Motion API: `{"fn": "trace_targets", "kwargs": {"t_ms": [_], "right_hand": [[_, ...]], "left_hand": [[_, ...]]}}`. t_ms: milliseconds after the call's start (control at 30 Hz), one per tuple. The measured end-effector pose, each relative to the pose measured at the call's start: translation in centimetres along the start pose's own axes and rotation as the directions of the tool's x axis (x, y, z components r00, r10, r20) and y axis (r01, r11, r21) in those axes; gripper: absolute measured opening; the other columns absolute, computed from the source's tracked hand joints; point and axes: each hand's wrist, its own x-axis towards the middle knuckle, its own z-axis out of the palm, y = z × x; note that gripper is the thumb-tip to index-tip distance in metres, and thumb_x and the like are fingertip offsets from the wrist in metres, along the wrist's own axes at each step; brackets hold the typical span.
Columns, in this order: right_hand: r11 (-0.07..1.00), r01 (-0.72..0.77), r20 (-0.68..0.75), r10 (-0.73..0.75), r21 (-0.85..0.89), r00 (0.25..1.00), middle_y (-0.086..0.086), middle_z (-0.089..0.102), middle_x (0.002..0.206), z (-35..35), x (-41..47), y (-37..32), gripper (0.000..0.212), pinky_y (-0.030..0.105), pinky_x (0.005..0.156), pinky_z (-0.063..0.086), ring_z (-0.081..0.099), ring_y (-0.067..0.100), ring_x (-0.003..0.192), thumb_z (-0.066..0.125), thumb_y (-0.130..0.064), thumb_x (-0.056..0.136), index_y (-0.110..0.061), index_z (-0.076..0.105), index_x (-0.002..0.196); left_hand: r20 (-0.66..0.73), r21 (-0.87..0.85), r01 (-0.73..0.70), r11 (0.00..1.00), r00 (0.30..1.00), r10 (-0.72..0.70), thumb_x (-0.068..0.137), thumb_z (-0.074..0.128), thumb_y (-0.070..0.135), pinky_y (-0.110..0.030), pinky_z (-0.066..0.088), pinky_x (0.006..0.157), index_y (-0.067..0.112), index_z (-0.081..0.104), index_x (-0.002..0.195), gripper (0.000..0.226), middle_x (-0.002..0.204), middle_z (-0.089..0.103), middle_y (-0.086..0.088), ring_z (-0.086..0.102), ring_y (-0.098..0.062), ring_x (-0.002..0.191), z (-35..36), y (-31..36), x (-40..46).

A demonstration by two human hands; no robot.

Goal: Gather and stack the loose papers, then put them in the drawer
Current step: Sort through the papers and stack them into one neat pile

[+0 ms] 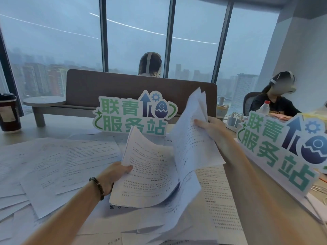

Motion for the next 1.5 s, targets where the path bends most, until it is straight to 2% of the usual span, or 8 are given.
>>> {"fn": "trace_targets", "kwargs": {"t_ms": [367, 467, 600, 700, 1000, 1233, 1367, 1500], "right_hand": [[0.958, 0.064, 0.109, -0.098, 0.28, 0.989, 0.009, 0.073, 0.104, -0.3, -1.1, -3.4, 0.025, 0.036, 0.071, 0.059, 0.072, 0.023, 0.078, 0.069, -0.027, 0.091, -0.013, 0.07, 0.112], [0.995, 0.023, 0.054, -0.028, 0.095, 0.998, 0.013, 0.071, 0.108, -0.1, -0.6, -1.2, 0.033, 0.032, 0.071, 0.055, 0.071, 0.024, 0.084, 0.065, -0.026, 0.094, -0.005, 0.066, 0.119], [0.987, -0.107, 0.07, 0.116, -0.123, 0.991, 0.011, 0.068, 0.117, 1.2, -0.3, 2.5, 0.031, 0.028, 0.07, 0.053, 0.066, 0.022, 0.093, 0.065, -0.016, 0.093, -0.003, 0.066, 0.121], [0.982, -0.129, 0.089, 0.142, -0.139, 0.986, 0.006, 0.069, 0.107, 2.8, -1.2, 5.8, 0.022, 0.01, 0.052, 0.049, 0.062, 0.009, 0.072, 0.061, -0.009, 0.096, 0.0, 0.066, 0.115], [0.972, -0.233, -0.011, 0.232, -0.037, 0.973, 0.022, 0.069, 0.105, 7.1, -2.0, 10.6, 0.027, 0.044, 0.079, 0.053, 0.069, 0.032, 0.09, 0.057, -0.033, 0.098, -0.01, 0.057, 0.084], [0.96, -0.27, 0.134, 0.258, 0.078, 0.957, 0.008, 0.069, 0.116, 6.5, -2.5, 10.1, 0.03, 0.05, 0.093, 0.055, 0.068, 0.029, 0.102, 0.059, -0.006, 0.089, -0.013, 0.059, 0.118], [0.987, -0.094, 0.068, 0.085, 0.133, 0.994, -0.006, 0.071, 0.105, 6.2, -3.3, 8.4, 0.026, 0.029, 0.061, 0.058, 0.069, 0.017, 0.091, 0.058, -0.006, 0.095, -0.027, 0.059, 0.109], [0.978, 0.125, -0.037, -0.12, 0.165, 0.992, -0.009, 0.07, 0.103, 5.9, -3.6, 5.5, 0.011, 0.026, 0.064, 0.055, 0.069, 0.012, 0.089, 0.052, -0.021, 0.102, -0.027, 0.059, 0.109]], "left_hand": [[0.0, -0.109, -0.046, 0.993, 0.999, 0.047, 0.098, 0.054, 0.013, -0.045, 0.058, 0.073, 0.004, 0.065, 0.111, 0.019, 0.097, 0.075, -0.017, 0.071, -0.036, 0.089, -0.4, 0.1, -0.5], [-0.087, -0.152, -0.093, 0.984, 0.993, 0.08, 0.1, 0.047, 0.008, -0.032, 0.055, 0.056, -0.001, 0.062, 0.104, 0.018, 0.079, 0.072, -0.012, 0.069, -0.026, 0.068, -0.2, 0.2, -0.4], [-0.117, -0.205, -0.152, 0.967, 0.985, 0.13, 0.092, 0.059, 0.042, -0.047, 0.051, 0.097, 0.003, 0.062, 0.124, 0.051, 0.113, 0.069, -0.015, 0.066, -0.032, 0.104, -0.6, 0.5, 0.3], [-0.013, -0.272, -0.131, 0.953, 0.991, 0.133, 0.085, 0.06, 0.059, -0.047, 0.053, 0.096, 0.019, 0.07, 0.114, 0.051, 0.116, 0.072, -0.011, 0.068, -0.032, 0.107, -0.7, 0.5, 0.2], [0.145, -0.318, -0.074, 0.945, 0.981, 0.126, 0.087, 0.065, 0.013, -0.045, 0.06, 0.079, 0.005, 0.062, 0.121, 0.034, 0.11, 0.072, -0.018, 0.071, -0.036, 0.098, 0.4, -0.5, 0.0], [0.161, -0.345, -0.129, 0.93, 0.968, 0.194, 0.095, 0.056, 0.007, -0.053, 0.058, 0.08, 0.007, 0.06, 0.123, 0.029, 0.114, 0.07, -0.021, 0.069, -0.04, 0.102, 1.0, -0.4, -1.0], [0.063, -0.307, -0.235, 0.922, 0.962, 0.266, 0.095, 0.059, 0.017, -0.059, 0.054, 0.088, 0.01, 0.062, 0.123, 0.03, 0.113, 0.072, -0.017, 0.069, -0.038, 0.102, 1.2, 0.5, -1.5], [-0.088, -0.2, -0.423, 0.884, 0.906, 0.413, 0.094, 0.06, 0.026, -0.051, 0.058, 0.081, 0.01, 0.067, 0.112, 0.025, 0.103, 0.075, -0.011, 0.072, -0.032, 0.095, 1.6, 3.3, -2.3]]}}
